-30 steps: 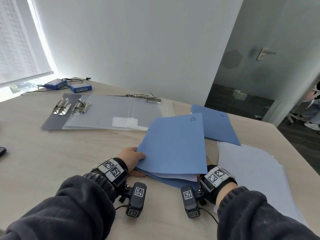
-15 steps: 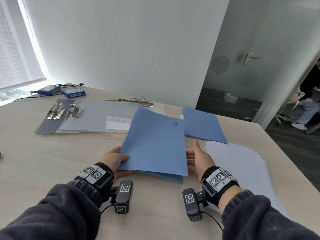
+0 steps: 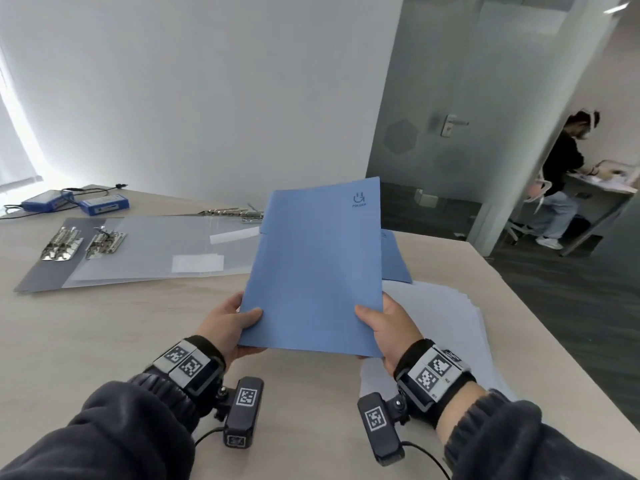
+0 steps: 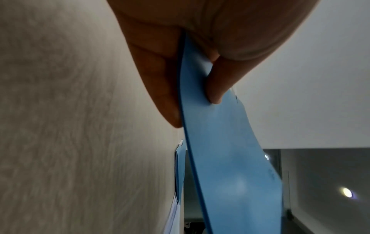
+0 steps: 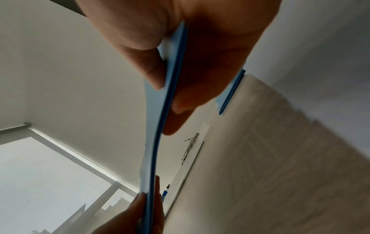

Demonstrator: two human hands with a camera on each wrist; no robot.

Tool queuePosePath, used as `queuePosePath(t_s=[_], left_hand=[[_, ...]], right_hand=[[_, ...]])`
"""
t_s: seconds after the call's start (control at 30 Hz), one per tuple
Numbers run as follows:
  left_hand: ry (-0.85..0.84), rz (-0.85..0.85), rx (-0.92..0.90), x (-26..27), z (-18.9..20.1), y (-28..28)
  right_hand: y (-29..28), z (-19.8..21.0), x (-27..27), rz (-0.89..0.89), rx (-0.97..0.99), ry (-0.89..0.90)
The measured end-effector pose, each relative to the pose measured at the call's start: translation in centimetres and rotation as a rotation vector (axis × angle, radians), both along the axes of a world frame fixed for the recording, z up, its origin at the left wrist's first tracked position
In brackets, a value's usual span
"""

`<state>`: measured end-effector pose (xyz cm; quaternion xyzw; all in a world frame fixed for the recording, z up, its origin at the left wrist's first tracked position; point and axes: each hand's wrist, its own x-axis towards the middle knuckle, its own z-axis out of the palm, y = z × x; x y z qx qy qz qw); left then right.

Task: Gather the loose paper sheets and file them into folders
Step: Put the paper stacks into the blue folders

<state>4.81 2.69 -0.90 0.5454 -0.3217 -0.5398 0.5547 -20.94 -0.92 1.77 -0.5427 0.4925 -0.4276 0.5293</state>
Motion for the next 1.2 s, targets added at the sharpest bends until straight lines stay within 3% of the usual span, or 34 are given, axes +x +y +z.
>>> queuePosePath(t_s=[0.17,0.27,0.37,0.47,0.57,0.67,0.9,0.97,1.07,1.2], left_hand=[[-0.345,-0.111,0.002,-0.5,1.6,-1.4],[-0.703,0.028,-0.097,0.5,3.0,-2.6],[-0.956,0.155,-0.157,1.6,4.3,-3.8],[-1.087,0.073,-0.051,2.3,4.7,-4.9],[-1.037,-0.021,-0.011,1.8,4.9,-5.1],[-1.033,-0.020,-0.063,0.5,5.3,-4.7],[-0.992,-0.020,-0.001,-0.9,5.6,-4.4],[-0.785,-0.010,0.006,-1.7,5.4,-4.4],[-0.324,0.013,0.033,-3.3,5.0,-4.2],[-0.278,0.104,0.023,-4.2,4.3,-4.1]], right_hand=[[-0.1,0.1,-3.0,-0.093,-0.129,0.078],[-0.1,0.3,-4.5,-0.082,-0.166,0.138],[0.2,0.5,-5.4,-0.047,-0.185,0.147],[0.4,0.4,-5.9,-0.020,-0.180,0.115],[0.6,0.4,-6.1,0.005,-0.185,0.096],[0.7,0.3,-6.4,0.025,-0.195,0.095],[0.9,0.1,-6.7,0.034,-0.197,0.110],[1.0,0.2,-6.6,0.030,-0.196,0.104],[1.2,0.1,-6.4,0.026,-0.200,0.092],[1.1,-0.1,-6.5,0.000,-0.203,0.102]])
